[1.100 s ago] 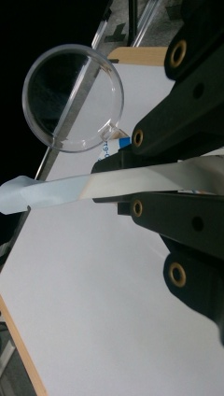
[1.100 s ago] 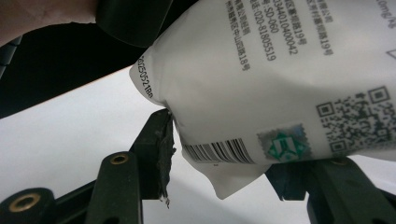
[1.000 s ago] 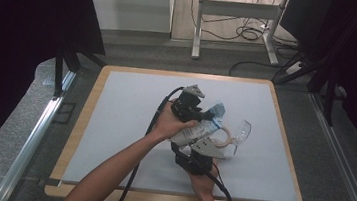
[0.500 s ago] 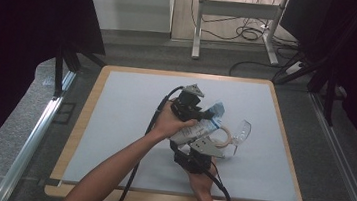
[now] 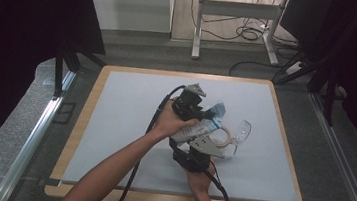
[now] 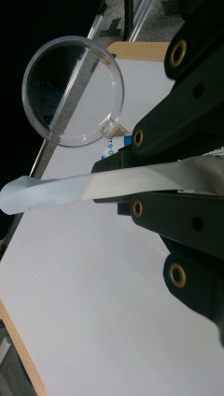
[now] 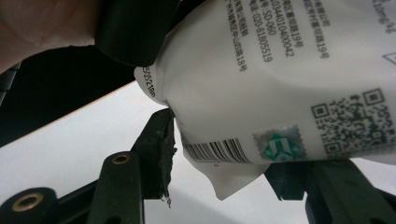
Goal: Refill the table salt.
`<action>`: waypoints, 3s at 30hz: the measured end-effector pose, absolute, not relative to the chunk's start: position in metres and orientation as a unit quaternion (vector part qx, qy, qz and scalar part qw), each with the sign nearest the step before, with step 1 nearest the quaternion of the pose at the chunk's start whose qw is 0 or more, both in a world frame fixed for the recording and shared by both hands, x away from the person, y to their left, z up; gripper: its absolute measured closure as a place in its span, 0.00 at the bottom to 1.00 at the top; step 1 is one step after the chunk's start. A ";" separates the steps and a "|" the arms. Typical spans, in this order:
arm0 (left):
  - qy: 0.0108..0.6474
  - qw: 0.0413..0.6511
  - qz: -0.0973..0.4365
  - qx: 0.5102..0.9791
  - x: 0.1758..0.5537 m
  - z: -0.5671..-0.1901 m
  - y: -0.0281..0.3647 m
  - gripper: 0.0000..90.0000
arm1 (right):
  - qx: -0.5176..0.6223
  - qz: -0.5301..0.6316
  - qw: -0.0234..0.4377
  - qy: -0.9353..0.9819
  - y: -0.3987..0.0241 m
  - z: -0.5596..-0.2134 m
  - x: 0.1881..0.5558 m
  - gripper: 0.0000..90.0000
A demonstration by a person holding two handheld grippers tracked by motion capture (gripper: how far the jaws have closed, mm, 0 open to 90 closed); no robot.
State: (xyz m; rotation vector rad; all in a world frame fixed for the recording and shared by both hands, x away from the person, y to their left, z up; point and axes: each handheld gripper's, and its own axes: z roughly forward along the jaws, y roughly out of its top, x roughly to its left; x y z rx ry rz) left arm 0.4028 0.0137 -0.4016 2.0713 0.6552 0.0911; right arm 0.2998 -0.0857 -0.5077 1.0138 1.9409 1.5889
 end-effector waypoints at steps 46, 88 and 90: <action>0.262 0.442 0.040 0.857 0.409 -0.406 0.006 0.99 | 0.379 0.583 0.205 0.689 -0.085 -0.510 0.306 0.56; 0.258 0.415 0.050 0.871 0.409 -0.406 -0.001 0.98 | 0.381 0.594 0.203 0.678 -0.081 -0.511 0.312 0.60; 0.258 0.414 0.051 0.871 0.409 -0.406 -0.001 0.98 | 0.382 0.595 0.203 0.677 -0.082 -0.512 0.313 0.60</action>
